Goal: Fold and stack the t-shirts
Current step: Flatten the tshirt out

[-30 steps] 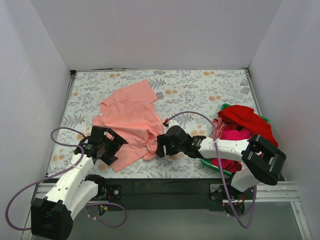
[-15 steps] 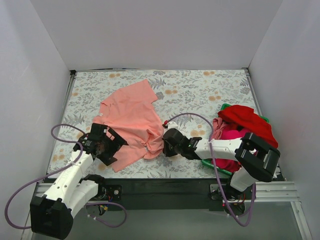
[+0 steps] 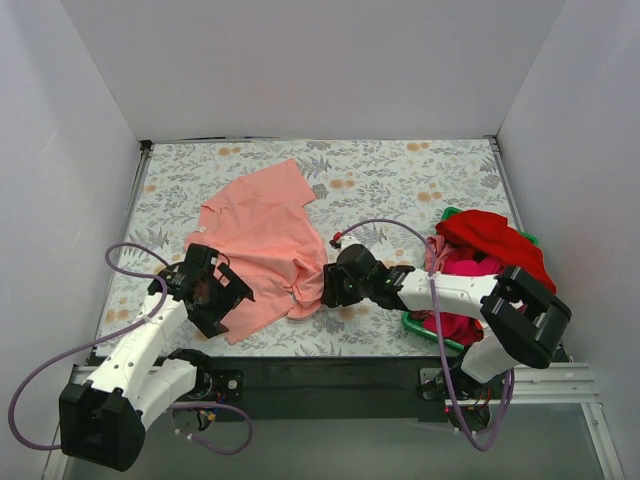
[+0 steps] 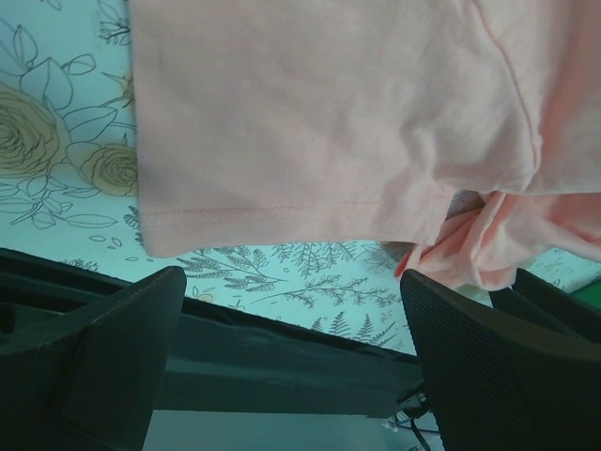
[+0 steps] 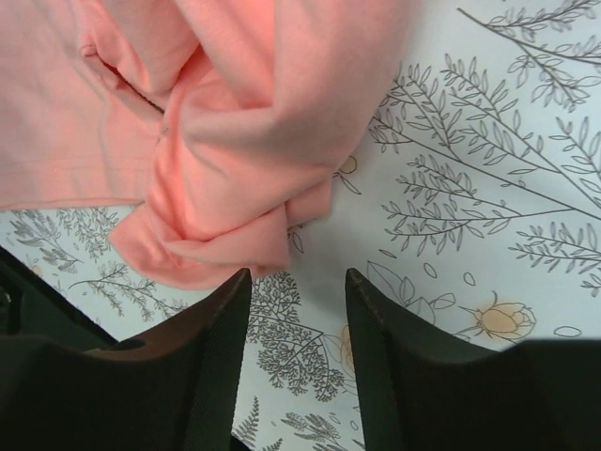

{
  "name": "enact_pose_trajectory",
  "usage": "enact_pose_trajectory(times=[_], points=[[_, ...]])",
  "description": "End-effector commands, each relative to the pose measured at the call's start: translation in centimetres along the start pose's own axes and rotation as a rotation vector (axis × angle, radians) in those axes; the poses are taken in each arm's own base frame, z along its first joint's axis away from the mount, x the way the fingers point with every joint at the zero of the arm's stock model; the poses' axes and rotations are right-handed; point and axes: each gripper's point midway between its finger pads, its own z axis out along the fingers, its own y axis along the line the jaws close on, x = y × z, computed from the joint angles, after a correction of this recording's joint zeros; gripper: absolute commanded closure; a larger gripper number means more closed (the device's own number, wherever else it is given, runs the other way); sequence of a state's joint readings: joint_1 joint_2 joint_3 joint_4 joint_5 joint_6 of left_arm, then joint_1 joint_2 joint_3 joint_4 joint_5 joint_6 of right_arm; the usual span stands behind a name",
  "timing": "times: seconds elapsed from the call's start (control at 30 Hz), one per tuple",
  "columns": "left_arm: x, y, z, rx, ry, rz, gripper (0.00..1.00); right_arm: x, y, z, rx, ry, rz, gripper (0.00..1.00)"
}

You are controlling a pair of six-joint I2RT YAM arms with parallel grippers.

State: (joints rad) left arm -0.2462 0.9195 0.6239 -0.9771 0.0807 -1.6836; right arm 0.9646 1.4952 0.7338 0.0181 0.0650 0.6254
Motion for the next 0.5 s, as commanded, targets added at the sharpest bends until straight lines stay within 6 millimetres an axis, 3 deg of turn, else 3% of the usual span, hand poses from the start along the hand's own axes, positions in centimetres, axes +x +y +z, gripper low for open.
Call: enact_pose_trajectory(times=[0.0, 0.23, 0.33, 0.37, 0.4, 0.47], points=[[0.7, 1.1, -0.4, -0.058, 0.029, -0.011, 0.02, -1.4, 2.5, 0.2, -0.083, -0.013, 0.002, 0.47], [0.5, 1.0, 0.0, -0.068, 0.021, -0.033, 0.02, -0.5, 2.7, 2.0, -0.103, 0.025, 0.012, 0.47], [0.9, 1.3, 0.3, -0.082, 0.043, -0.043, 0.02, -0.5, 2.2, 2.8, -0.073, 0.024, 0.013, 0.69], [1.1, 1.6, 0.5, -0.091, 0.053, -0.042, 0.02, -0.9, 1.8, 2.9, -0.049, 0.006, 0.010, 0.90], [1.2, 1.6, 0.6, -0.091, 0.059, -0.044, 0.02, -1.1, 1.6, 2.9, -0.041, -0.001, 0.008, 0.98], [1.4, 1.6, 0.6, -0.092, 0.067, -0.042, 0.02, -1.9, 1.3, 2.6, -0.018, -0.037, -0.005, 0.99]])
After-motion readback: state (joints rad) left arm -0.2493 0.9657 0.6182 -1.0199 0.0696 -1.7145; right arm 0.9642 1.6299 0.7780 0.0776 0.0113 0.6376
